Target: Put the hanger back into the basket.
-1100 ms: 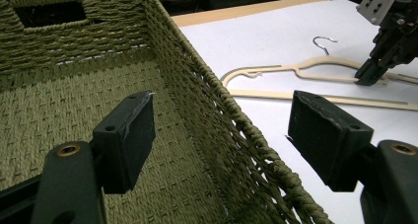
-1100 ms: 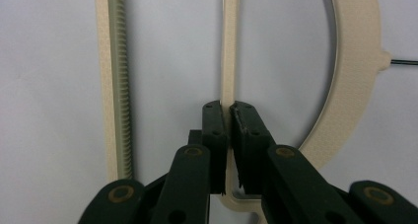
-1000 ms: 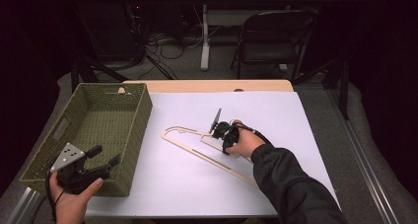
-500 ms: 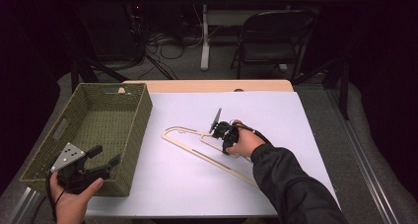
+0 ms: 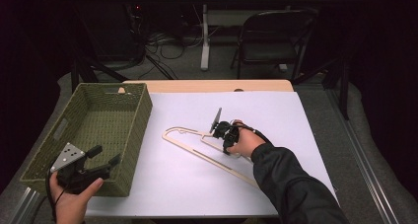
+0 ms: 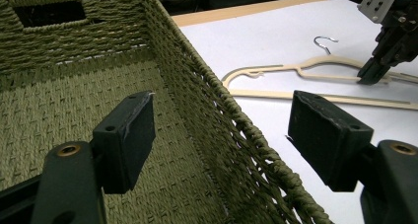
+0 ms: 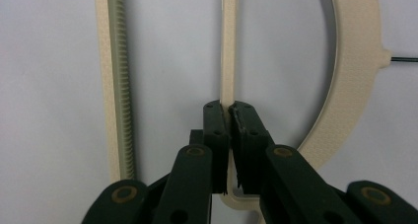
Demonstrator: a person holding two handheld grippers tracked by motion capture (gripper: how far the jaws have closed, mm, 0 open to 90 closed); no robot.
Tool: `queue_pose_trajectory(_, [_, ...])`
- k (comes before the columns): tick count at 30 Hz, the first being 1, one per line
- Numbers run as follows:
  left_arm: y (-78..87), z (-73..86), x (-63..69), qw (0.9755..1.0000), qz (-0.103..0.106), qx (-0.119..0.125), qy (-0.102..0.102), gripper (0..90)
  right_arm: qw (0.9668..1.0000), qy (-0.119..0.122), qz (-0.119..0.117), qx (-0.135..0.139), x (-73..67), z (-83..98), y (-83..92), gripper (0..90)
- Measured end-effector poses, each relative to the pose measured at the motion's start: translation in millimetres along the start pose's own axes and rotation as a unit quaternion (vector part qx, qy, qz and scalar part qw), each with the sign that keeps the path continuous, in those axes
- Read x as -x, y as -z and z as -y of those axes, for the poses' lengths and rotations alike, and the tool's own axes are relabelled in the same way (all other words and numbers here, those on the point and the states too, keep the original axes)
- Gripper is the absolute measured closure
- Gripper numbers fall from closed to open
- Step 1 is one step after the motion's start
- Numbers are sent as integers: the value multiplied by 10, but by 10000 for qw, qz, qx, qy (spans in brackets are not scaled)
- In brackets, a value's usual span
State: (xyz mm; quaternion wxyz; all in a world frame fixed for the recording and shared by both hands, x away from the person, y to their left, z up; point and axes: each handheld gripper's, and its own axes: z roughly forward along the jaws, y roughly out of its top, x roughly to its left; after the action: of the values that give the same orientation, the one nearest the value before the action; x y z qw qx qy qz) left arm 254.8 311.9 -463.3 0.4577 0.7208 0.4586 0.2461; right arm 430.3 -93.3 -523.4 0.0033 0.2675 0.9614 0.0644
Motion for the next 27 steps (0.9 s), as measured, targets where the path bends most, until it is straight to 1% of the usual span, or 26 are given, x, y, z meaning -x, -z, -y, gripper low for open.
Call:
queue_pose_trajectory(1, [1, -1, 2, 10000, -7, -3, -10, 258, 10000, -11, -19, 0, -2, 10, 0, 855])
queue_pose_trajectory(2, [2, -3, 3, 10000, 1, 1, -21, 258, 10000, 36, 11, -36, 3, 12, 10, 856])
queue_pose_trajectory(4, [5, -3, 4, 10000, 0, 14, -17, 258, 10000, 35, 9, 48, -5, 37, 25, 857])
queue_pose_trajectory(5, [9, -4, 4, 10000, -6, 14, -18, 258, 9999, 117, 83, 8, -2, 43, 47, 857])
queue_pose_trajectory(6, [9, -4, 4, 10000, -6, 14, -18, 258, 9999, 117, 83, 8, -2, 43, 47, 857])
queue_pose_trajectory(7, [14, -4, 4, 10000, -21, 18, -14, 258, 9997, 155, 137, 94, -17, 84, 67, 857])
queue_pose_trajectory(8, [15, -4, 4, 10000, -23, 24, -12, 258, 9997, 155, 137, 94, -17, 84, 67, 857])
queue_pose_trajectory(9, [18, -5, 4, 10000, -25, 26, -7, 258, 9995, 163, 189, 199, -27, 127, 85, 857])
queue_pose_trajectory(10, [20, -7, 6, 10000, -17, 28, -15, 258, 9993, 161, 239, 226, -36, 147, 103, 857])
queue_pose_trajectory(11, [23, -9, 10, 10000, -14, 27, -22, 258, 9993, 161, 239, 226, -36, 147, 103, 857])
queue_pose_trajectory(12, [26, -14, 18, 10000, -9, 32, -41, 258, 9988, 226, 270, 334, -50, 195, 121, 857])
queue_pose_trajectory(14, [30, -24, 35, 10000, -2, 48, -48, 262, 9987, 273, 297, 315, -61, 219, 141, 857])
queue_pose_trajectory(16, [37, -47, 68, 9999, 42, 41, -128, 271, 9975, 421, 436, 358, -100, 278, 191, 857])
queue_pose_trajectory(17, [35, -54, 82, 9998, 54, 58, -156, 274, 9966, 426, 439, 558, -121, 305, 187, 857])
queue_pose_trajectory(18, [35, -54, 82, 9998, 54, 58, -156, 277, 9966, 426, 439, 558, -121, 305, 187, 857])
queue_pose_trajectory(19, [33, -64, 103, 9998, 76, 59, -183, 277, 9960, 476, 473, 585, -141, 325, 209, 857])
queue_pose_trajectory(20, [34, -74, 119, 9997, 83, 38, -219, 277, 9948, 587, 576, 598, -172, 349, 245, 857])
queue_pose_trajectory(21, [31, -90, 154, 9996, 134, 40, -251, 283, 9914, 739, 710, 810, -235, 395, 275, 856])
queue_pose_trajectory(22, [31, -90, 154, 9996, 134, 40, -251, 285, 9914, 739, 710, 810, -235, 395, 275, 856])
queue_pose_trajectory(23, [20, -113, 204, 9992, 262, 33, -287, 289, 9892, 909, 812, 811, -296, 431, 335, 856])
queue_pose_trajectory(24, [20, -113, 204, 9992, 262, 33, -287, 294, 9892, 909, 812, 811, -296, 431, 335, 856])
queue_pose_trajectory(25, [8, -137, 252, 9985, 475, 47, -266, 296, 9861, 1061, 889, 921, -350, 467, 374, 856])
queue_pose_trajectory(26, [8, -137, 252, 9985, 475, 47, -266, 295, 9861, 1061, 889, 921, -350, 467, 374, 856])
queue_pose_trajectory(27, [-3, -158, 298, 9979, 591, 41, -266, 296, 9822, 1229, 989, 1016, -407, 499, 407, 856])
